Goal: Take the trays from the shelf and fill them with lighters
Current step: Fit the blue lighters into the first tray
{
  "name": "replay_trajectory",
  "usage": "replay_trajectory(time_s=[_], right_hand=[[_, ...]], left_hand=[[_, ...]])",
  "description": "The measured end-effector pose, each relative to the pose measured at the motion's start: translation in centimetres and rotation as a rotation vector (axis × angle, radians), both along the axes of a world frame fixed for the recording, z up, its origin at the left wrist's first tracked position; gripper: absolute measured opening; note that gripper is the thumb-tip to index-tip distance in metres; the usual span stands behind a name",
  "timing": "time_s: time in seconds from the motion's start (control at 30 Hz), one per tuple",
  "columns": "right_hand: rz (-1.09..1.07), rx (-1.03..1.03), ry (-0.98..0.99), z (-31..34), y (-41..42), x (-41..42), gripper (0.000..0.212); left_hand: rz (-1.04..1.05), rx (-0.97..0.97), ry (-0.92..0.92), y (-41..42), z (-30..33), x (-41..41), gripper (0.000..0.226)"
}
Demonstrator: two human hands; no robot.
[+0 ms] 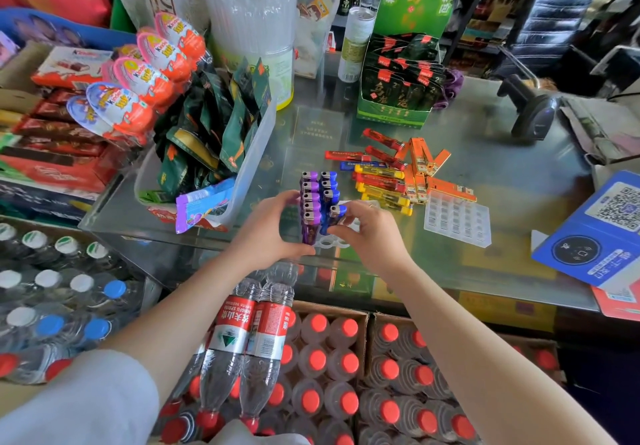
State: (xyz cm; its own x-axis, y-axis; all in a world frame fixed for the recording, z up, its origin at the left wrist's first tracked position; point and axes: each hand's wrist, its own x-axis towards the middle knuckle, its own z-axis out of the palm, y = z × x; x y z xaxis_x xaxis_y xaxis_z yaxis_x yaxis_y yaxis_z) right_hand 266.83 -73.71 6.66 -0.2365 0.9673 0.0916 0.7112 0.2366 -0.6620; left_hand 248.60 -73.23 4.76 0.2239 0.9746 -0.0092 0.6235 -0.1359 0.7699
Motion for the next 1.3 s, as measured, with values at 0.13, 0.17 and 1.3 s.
replay_trajectory(time_s=[0.13,0.17,1.3], right_hand=[[0.018,0.102,-0.124,0.1,0.4,-0.2,0.014],[0.015,0.133,-0.154,-0.2,0.3,-0.4,0.012],[-0.103,0.154,0.192,3.7,11.2,1.3,0.013]], left_hand=[[0.009,-0.008,0.009,0.2,0.0,0.1,0.084],[0.015,-0.003,0.011,0.2,0.1,0.0,0.084],[-0.100,0.013,-0.030,2.3,0.1,-0.6,0.080]])
